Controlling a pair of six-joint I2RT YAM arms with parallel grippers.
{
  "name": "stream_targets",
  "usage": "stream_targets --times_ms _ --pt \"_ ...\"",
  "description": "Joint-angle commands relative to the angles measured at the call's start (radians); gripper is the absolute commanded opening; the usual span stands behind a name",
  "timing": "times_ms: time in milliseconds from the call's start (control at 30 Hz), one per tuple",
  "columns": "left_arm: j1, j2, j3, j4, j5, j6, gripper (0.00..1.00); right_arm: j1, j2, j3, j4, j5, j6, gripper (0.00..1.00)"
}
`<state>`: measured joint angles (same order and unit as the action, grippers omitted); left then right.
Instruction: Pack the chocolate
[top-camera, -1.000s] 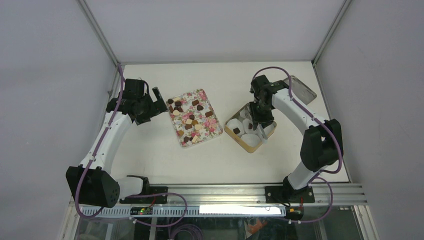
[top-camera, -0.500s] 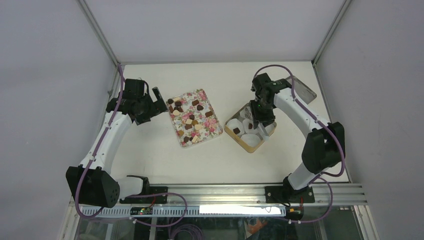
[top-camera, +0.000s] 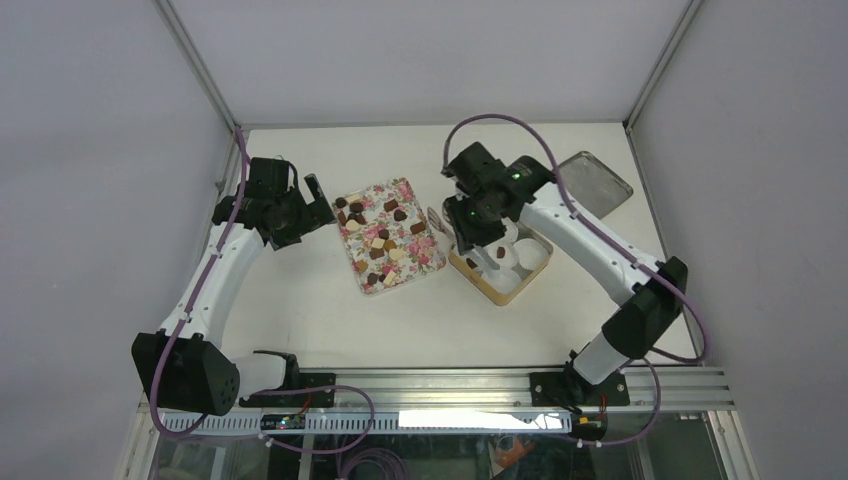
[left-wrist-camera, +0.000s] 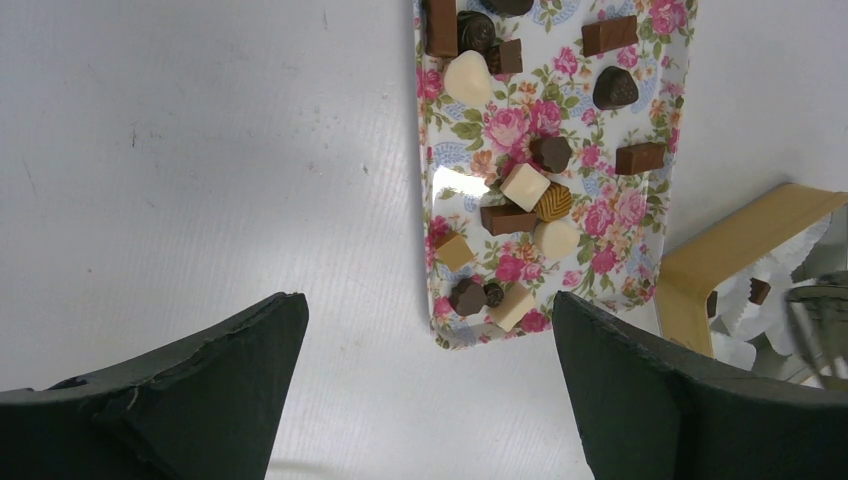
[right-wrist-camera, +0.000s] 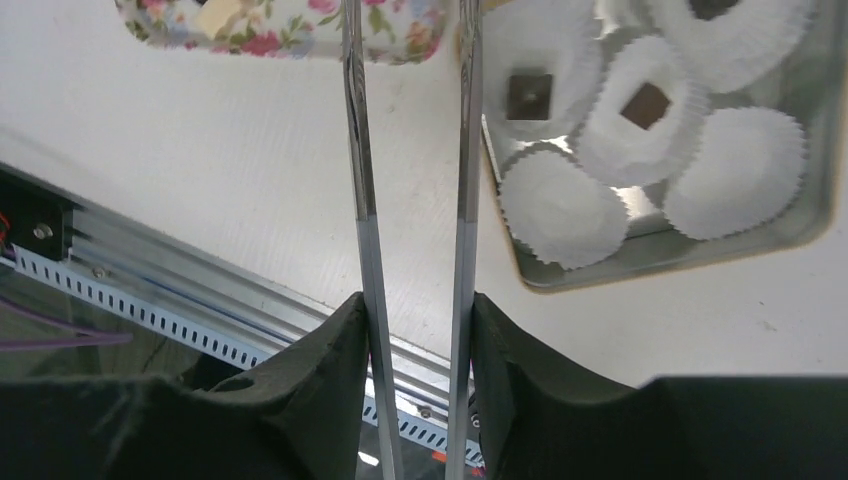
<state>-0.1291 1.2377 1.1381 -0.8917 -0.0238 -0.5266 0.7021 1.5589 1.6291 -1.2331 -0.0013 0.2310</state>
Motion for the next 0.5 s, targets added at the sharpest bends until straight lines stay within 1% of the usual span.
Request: stream_targets --times_ms 0,100,467 --pt "0.006 -0.025 0.02 0.024 -0.009 0.014 0.99 0.092 0.117 0.056 0.013 0.025 0.038 0.41" --pt "0.006 -0.04 0.01 0.021 -0.013 0.014 0.99 0.116 0.177 0.074 0.041 0.011 0.063 0.4" --pt "0.006 -0.056 0.006 0.007 -0.029 0.031 0.99 0.123 0.338 0.093 0.132 0.016 0.14 0.42"
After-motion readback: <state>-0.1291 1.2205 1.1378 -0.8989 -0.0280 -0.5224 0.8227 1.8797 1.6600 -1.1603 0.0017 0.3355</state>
